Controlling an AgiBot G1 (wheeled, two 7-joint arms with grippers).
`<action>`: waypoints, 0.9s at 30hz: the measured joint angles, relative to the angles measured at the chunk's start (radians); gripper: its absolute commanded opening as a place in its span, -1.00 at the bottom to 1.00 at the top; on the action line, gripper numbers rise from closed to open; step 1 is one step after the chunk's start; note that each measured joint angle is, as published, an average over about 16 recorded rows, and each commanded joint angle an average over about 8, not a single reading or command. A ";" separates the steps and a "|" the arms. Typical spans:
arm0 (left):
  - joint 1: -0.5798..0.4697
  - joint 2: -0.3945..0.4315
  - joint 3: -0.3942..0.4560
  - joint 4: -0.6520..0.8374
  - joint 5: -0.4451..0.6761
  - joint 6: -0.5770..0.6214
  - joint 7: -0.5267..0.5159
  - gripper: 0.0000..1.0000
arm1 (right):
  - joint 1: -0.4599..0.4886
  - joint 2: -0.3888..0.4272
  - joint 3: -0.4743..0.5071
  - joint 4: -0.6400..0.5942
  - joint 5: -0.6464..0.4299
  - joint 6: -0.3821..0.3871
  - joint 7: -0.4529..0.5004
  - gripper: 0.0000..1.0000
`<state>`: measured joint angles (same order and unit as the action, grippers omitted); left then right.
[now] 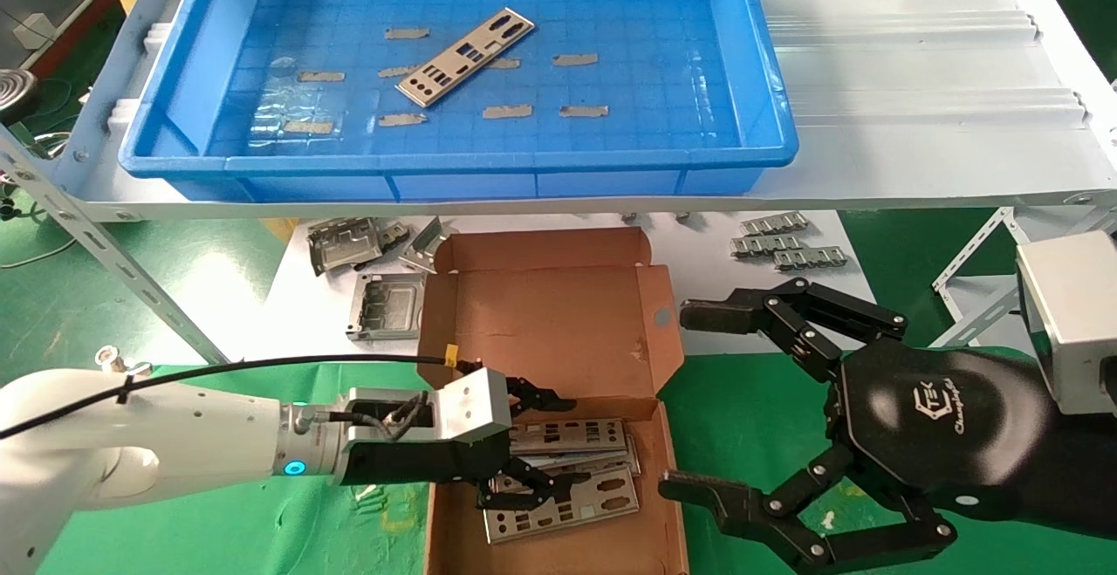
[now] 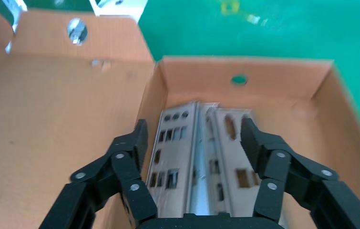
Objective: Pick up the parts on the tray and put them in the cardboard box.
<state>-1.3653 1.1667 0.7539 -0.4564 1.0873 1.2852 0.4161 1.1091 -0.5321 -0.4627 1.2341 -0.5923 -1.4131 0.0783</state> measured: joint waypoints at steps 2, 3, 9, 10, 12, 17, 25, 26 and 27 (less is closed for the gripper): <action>-0.004 -0.011 -0.005 0.006 -0.015 0.034 -0.019 1.00 | 0.000 0.000 0.000 0.000 0.000 0.000 0.000 1.00; -0.005 -0.018 -0.007 0.007 -0.023 0.052 -0.030 1.00 | 0.000 0.000 0.000 0.000 0.000 0.000 0.000 1.00; 0.002 -0.071 -0.030 -0.003 -0.086 0.164 -0.101 1.00 | 0.000 0.000 0.000 0.000 0.000 0.000 0.000 1.00; 0.005 -0.080 -0.035 -0.007 -0.098 0.182 -0.112 1.00 | 0.000 0.000 0.000 0.000 0.000 0.000 0.000 1.00; 0.012 -0.098 -0.043 -0.014 -0.120 0.213 -0.134 1.00 | 0.000 0.000 0.000 0.000 0.000 0.000 0.000 1.00; 0.029 -0.130 -0.059 -0.032 -0.161 0.266 -0.171 1.00 | 0.000 0.000 0.000 0.000 0.000 0.000 0.000 1.00; 0.041 -0.145 -0.070 -0.044 -0.184 0.285 -0.188 1.00 | 0.000 0.000 0.000 0.000 0.000 0.000 0.000 1.00; 0.042 -0.146 -0.071 -0.047 -0.183 0.283 -0.189 1.00 | 0.000 0.000 0.000 0.000 0.000 0.000 0.000 1.00; 0.042 -0.147 -0.073 -0.050 -0.183 0.282 -0.190 1.00 | 0.000 0.000 0.000 0.000 0.000 0.000 0.000 1.00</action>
<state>-1.3228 1.0192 0.6812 -0.5068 0.9044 1.5669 0.2263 1.1089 -0.5320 -0.4627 1.2338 -0.5922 -1.4129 0.0783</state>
